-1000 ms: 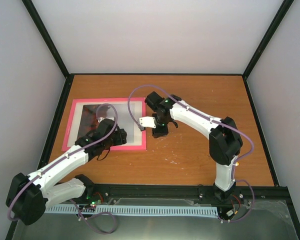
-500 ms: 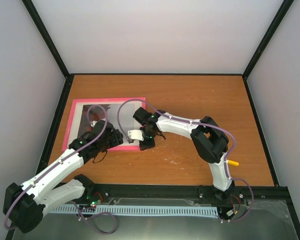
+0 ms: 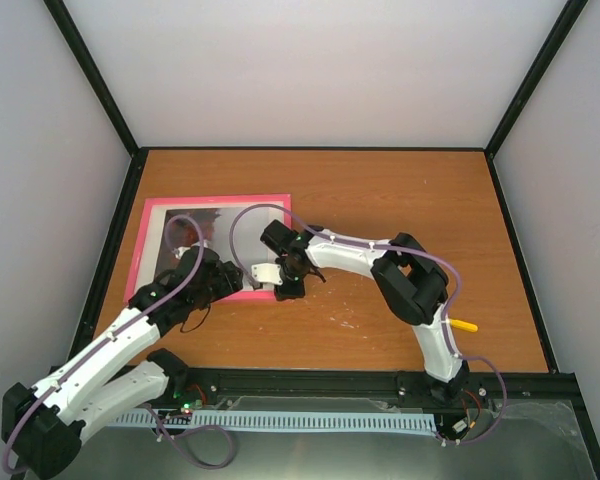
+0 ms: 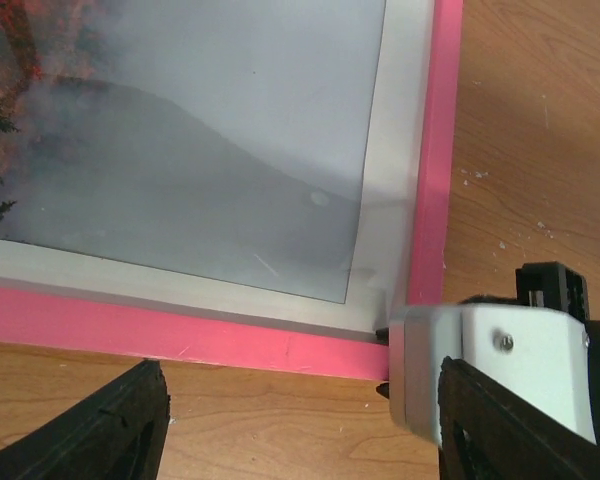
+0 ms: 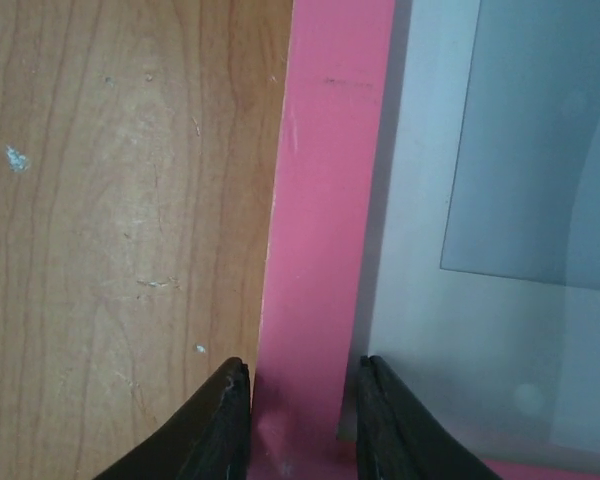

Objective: Take the photo out of the frame

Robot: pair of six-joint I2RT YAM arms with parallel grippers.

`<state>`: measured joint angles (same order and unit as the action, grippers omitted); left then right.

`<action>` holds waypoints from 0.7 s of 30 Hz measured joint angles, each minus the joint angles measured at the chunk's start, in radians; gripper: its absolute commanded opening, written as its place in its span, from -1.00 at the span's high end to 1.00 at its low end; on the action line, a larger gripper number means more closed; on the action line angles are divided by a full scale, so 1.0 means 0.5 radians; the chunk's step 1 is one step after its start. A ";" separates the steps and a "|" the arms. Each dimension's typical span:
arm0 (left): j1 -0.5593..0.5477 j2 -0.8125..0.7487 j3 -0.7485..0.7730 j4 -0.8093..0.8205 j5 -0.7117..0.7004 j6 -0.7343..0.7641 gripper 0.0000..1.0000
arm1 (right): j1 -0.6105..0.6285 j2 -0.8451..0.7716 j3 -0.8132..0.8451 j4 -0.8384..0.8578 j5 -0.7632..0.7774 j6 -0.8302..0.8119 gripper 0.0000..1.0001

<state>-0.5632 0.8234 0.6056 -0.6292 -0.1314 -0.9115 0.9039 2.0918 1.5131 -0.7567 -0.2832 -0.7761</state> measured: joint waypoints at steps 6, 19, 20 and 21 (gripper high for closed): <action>0.001 0.004 0.000 0.011 -0.005 0.022 -0.47 | 0.012 -0.156 -0.253 0.199 0.154 0.011 0.76; -0.185 0.564 0.137 0.237 0.243 0.627 -0.28 | -0.448 -0.702 -0.936 0.134 0.132 -0.259 0.76; -0.222 0.592 0.163 0.250 0.247 0.671 -0.27 | -0.508 -0.752 -0.993 0.122 0.133 -0.307 0.75; -0.261 0.618 0.194 0.272 0.262 0.729 -0.27 | -0.559 -0.789 -1.035 0.115 0.134 -0.350 0.73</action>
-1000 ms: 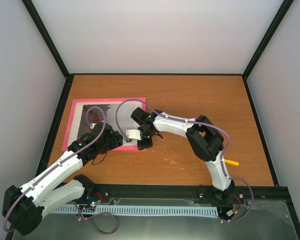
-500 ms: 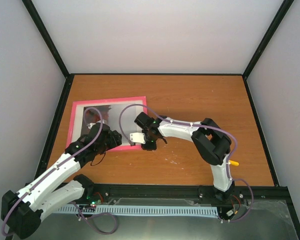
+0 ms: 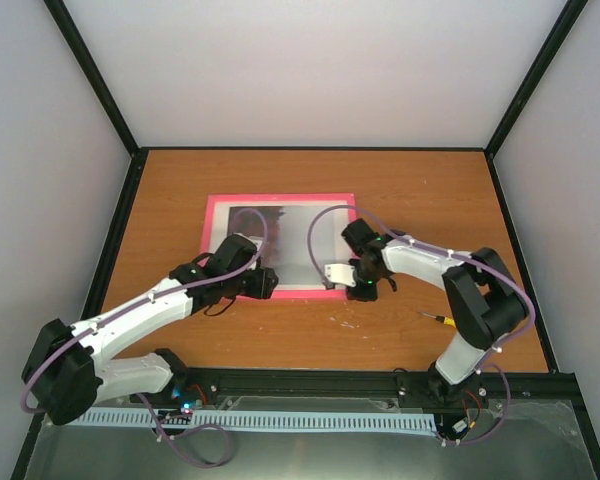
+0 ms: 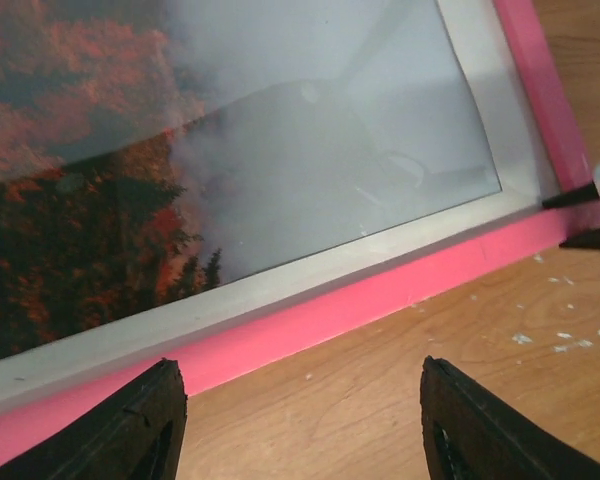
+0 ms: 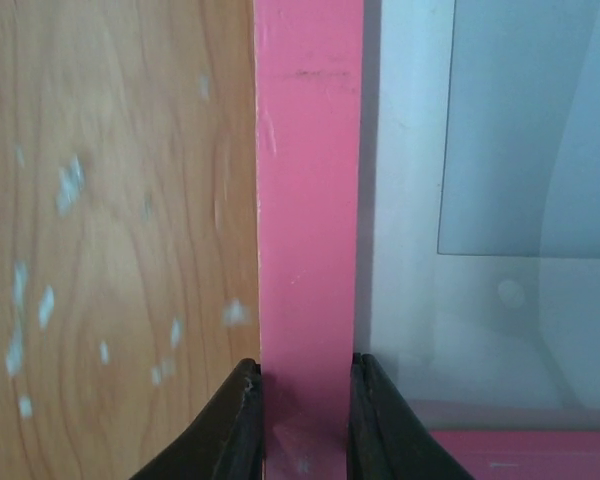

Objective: Take the photo out of the frame

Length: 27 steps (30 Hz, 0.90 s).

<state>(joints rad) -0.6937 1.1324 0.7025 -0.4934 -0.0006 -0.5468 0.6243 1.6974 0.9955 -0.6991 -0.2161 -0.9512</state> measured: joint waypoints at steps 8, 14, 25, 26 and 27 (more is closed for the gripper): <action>-0.109 0.081 0.060 0.188 0.025 0.544 -0.33 | -0.273 -0.212 -0.136 -0.063 0.003 -0.213 0.12; -0.111 0.153 0.060 0.406 0.087 1.023 -0.70 | -0.298 -0.773 -0.031 -0.100 -0.246 0.091 -0.18; -0.115 0.801 0.271 0.513 0.322 1.583 -0.22 | -0.486 -1.492 -0.416 0.318 -0.479 0.895 -0.19; -0.117 0.803 0.271 0.515 0.333 1.621 -0.20 | -0.490 -1.481 -0.432 0.331 -0.462 0.930 -0.19; -0.118 0.803 0.274 0.521 0.343 1.665 -0.16 | -0.496 -1.479 -0.446 0.349 -0.444 0.966 -0.19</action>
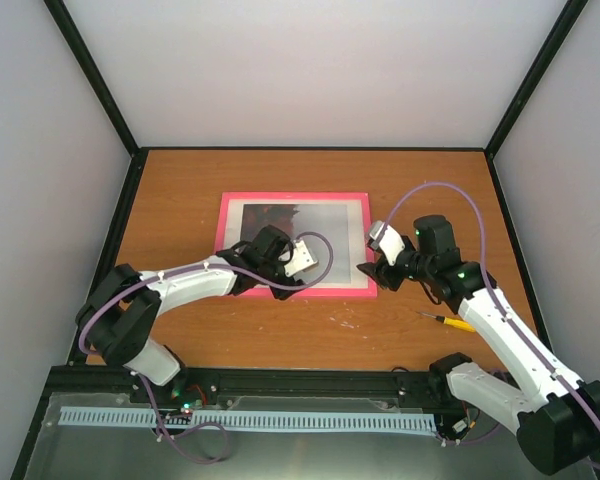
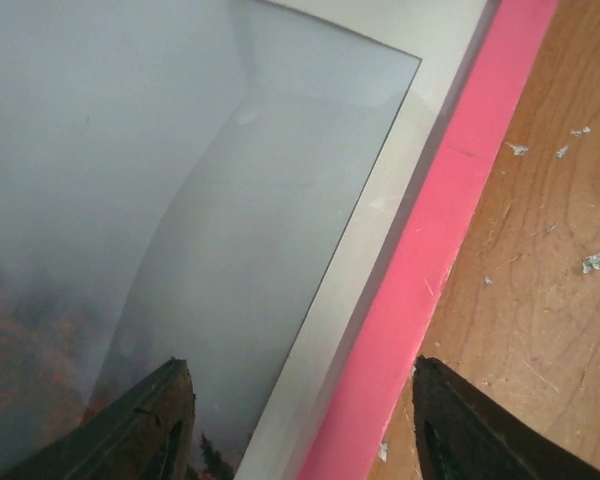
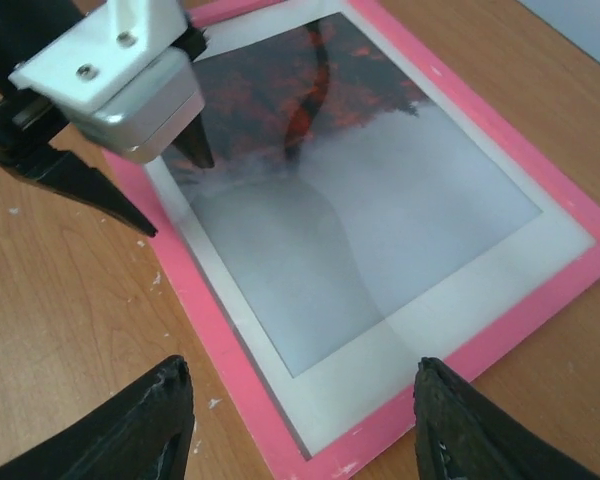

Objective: Take the photo out of the frame

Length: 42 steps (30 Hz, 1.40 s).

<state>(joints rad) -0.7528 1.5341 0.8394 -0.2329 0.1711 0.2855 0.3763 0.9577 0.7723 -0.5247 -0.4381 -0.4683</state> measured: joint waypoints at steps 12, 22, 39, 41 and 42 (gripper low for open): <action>-0.039 0.222 0.138 -0.063 0.093 0.288 -0.04 | -0.008 0.128 -0.002 0.121 -0.012 0.200 -0.18; -0.193 0.321 0.099 -0.059 -0.063 0.305 0.12 | -0.008 0.069 -0.002 0.144 0.027 0.205 -0.19; -0.237 0.240 -0.005 0.015 -0.242 0.376 0.95 | -0.008 0.092 -0.015 -0.013 0.092 -0.285 -0.09; -0.237 0.221 -0.005 0.002 -0.224 0.359 0.98 | -0.008 0.072 -0.020 -0.104 0.105 -0.461 -0.07; -0.237 0.214 -0.005 0.002 -0.214 0.352 0.98 | -0.008 0.058 -0.031 -0.133 0.112 -0.539 -0.06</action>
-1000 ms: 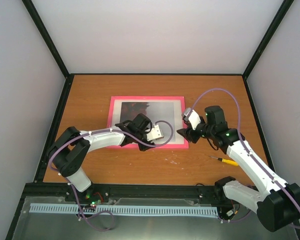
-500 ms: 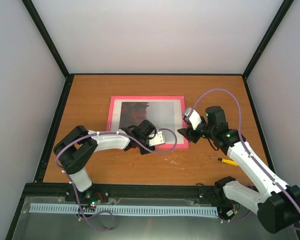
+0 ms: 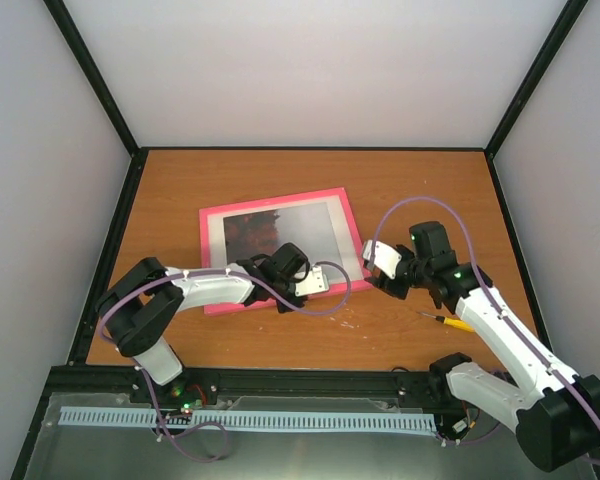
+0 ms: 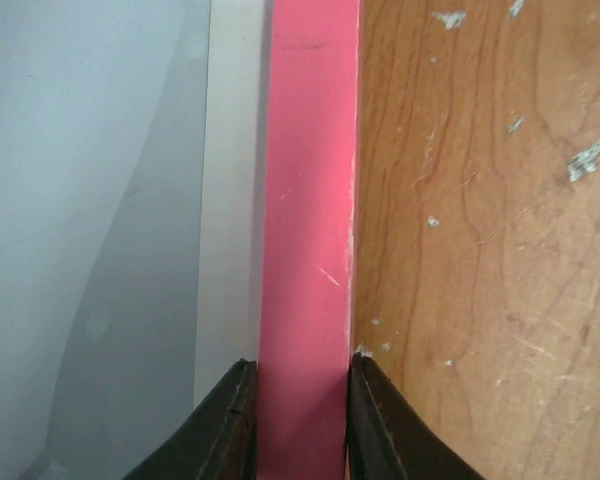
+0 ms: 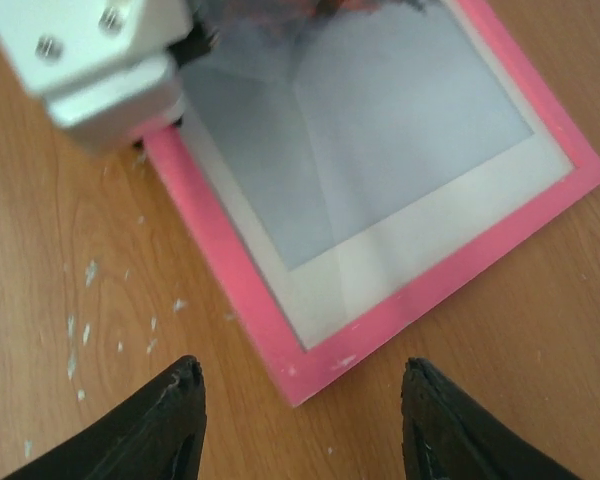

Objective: Take the photo out of the frame

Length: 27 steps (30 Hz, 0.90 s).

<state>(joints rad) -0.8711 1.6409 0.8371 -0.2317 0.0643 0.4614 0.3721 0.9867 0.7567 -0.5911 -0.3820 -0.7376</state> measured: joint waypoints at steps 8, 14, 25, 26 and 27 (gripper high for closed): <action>-0.001 -0.004 0.137 -0.113 0.114 -0.105 0.98 | 0.188 0.009 -0.299 0.021 0.262 -0.417 -0.06; 0.001 -0.005 0.294 -0.235 0.208 -0.198 0.99 | 0.465 0.034 -0.388 0.211 0.623 -0.588 -0.09; 0.021 -0.005 0.453 -0.404 0.324 -0.269 0.98 | 0.621 0.061 -0.321 0.312 0.951 -0.733 -0.15; 0.025 -0.005 0.475 -0.421 0.339 -0.275 0.98 | 0.632 0.061 -0.317 0.308 0.964 -0.742 -0.16; 0.031 -0.005 0.489 -0.432 0.349 -0.278 0.98 | 0.644 0.060 -0.313 0.303 0.972 -0.747 -0.17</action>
<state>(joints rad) -0.8555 1.6382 1.0817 -0.4477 0.2390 0.3222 0.6941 1.0164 0.6003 -0.4397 0.1040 -1.1110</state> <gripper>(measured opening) 0.209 0.574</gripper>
